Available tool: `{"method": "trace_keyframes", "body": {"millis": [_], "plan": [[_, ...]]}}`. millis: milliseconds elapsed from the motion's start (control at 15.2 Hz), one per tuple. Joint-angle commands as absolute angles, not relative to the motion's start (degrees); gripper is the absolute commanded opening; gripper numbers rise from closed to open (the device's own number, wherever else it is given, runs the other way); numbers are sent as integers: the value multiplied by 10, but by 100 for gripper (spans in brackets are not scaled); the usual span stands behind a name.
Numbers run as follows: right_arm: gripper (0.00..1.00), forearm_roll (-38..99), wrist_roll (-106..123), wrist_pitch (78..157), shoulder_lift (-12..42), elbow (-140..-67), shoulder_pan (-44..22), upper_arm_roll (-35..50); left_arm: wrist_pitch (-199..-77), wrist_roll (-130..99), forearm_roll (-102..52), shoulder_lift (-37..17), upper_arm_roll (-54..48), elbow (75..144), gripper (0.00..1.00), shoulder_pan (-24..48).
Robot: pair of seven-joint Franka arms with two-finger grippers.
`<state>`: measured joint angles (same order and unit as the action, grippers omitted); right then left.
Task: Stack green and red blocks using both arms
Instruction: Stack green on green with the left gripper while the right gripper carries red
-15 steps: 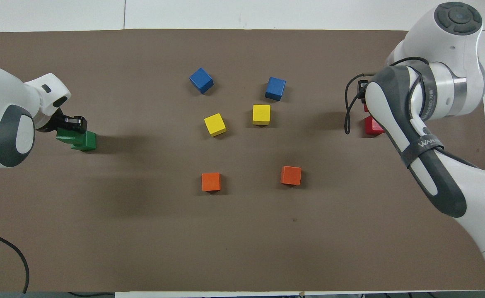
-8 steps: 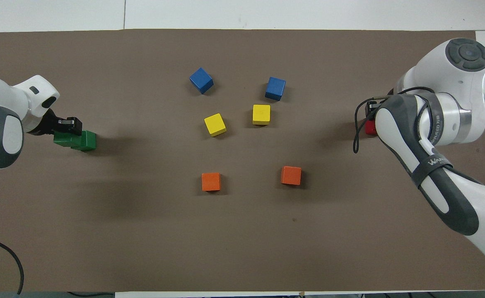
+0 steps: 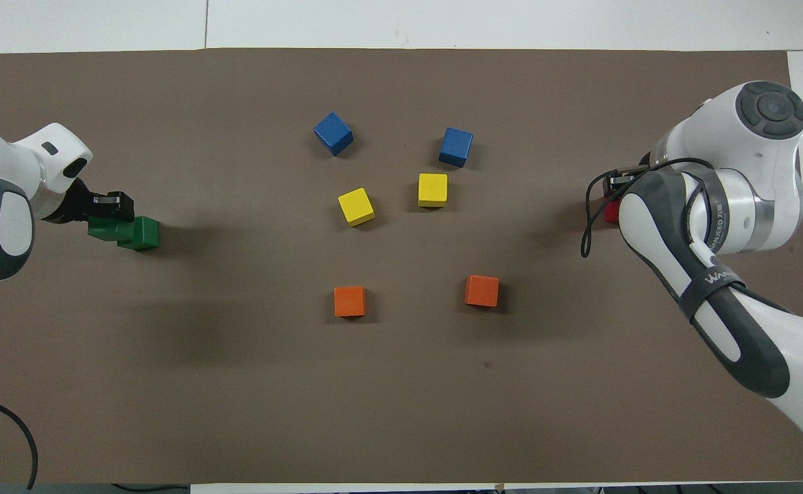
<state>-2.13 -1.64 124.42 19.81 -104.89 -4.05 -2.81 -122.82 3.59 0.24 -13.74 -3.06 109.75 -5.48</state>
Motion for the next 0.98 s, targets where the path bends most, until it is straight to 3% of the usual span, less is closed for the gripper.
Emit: {"method": "trace_keyframes", "body": {"millis": [0,263,328,394,459,919], "plan": [[8,-12,4,1259,178,-1078,-31,-23,-1259,42,-10,-116,-31,1136,0,-54],[8,-13,3,1259,178,-1078,-31,-23,-1260,41,-10,-116,-31,1136,0,-52],[8,-12,4,1259,178,-1079,-32,-23,-1261,42,-10,-116,-31,1137,14,-52],[8,-13,3,1259,175,-1084,-31,-23,-1264,42,-10,-116,-31,1138,64,-52],[8,-13,1,1260,173,-1089,-31,-23,-1266,43,-10,-115,-31,1145,100,-51],[8,-12,-7,1309,168,-1117,-31,-23,-1265,45,-9,-108,-29,1146,100,-51]]}}
